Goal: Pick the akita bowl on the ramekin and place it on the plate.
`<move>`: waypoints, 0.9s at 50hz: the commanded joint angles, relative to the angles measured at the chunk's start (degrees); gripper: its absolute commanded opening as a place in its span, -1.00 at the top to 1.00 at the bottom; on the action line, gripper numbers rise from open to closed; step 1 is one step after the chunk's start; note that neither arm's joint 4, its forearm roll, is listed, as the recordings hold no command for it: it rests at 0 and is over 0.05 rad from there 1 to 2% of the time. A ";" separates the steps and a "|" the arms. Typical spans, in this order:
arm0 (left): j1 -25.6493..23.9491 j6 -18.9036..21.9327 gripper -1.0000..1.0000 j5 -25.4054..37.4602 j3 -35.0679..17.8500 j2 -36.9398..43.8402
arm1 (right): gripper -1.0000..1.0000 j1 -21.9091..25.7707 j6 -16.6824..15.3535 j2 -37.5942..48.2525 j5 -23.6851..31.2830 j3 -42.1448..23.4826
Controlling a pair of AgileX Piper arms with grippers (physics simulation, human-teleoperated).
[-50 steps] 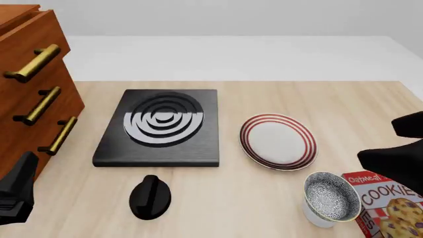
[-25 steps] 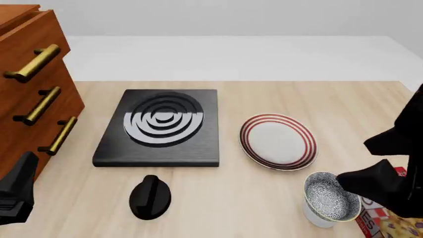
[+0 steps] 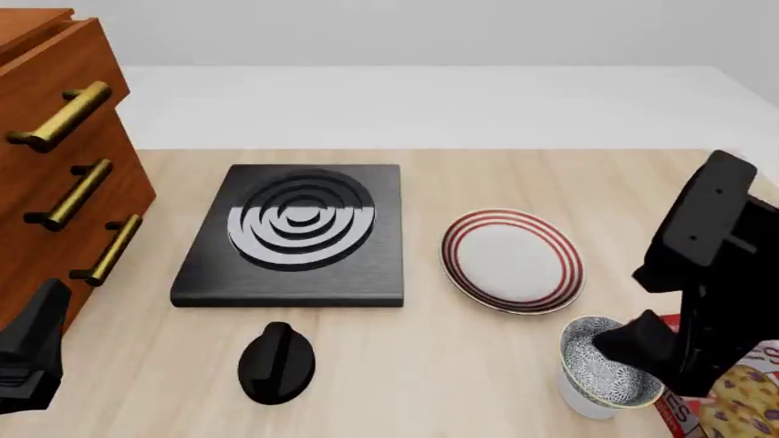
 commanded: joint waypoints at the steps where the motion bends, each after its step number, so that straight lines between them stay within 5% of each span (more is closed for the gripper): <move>1: 0.00 0.00 -1.00 0.00 0.00 0.00 | -1.00 -0.43 -1.60 2.14 -1.12 0.45; 28: 0.00 0.00 -1.00 0.00 0.00 0.00 | -1.00 2.20 -0.55 7.73 -6.35 3.19; 29: 0.00 0.00 -1.00 0.00 0.00 0.00 | -1.00 3.41 1.61 8.63 -6.57 2.81; 38: 0.00 0.00 -1.00 0.00 0.00 0.00 | -1.00 4.19 3.00 10.86 -8.65 4.20; 39: 0.00 0.00 -1.00 0.00 0.00 0.00 | -1.00 5.47 5.15 11.10 -8.67 3.46; 45: 0.00 0.00 -1.00 0.00 0.00 0.00 | -1.00 5.08 4.43 11.99 -9.56 4.50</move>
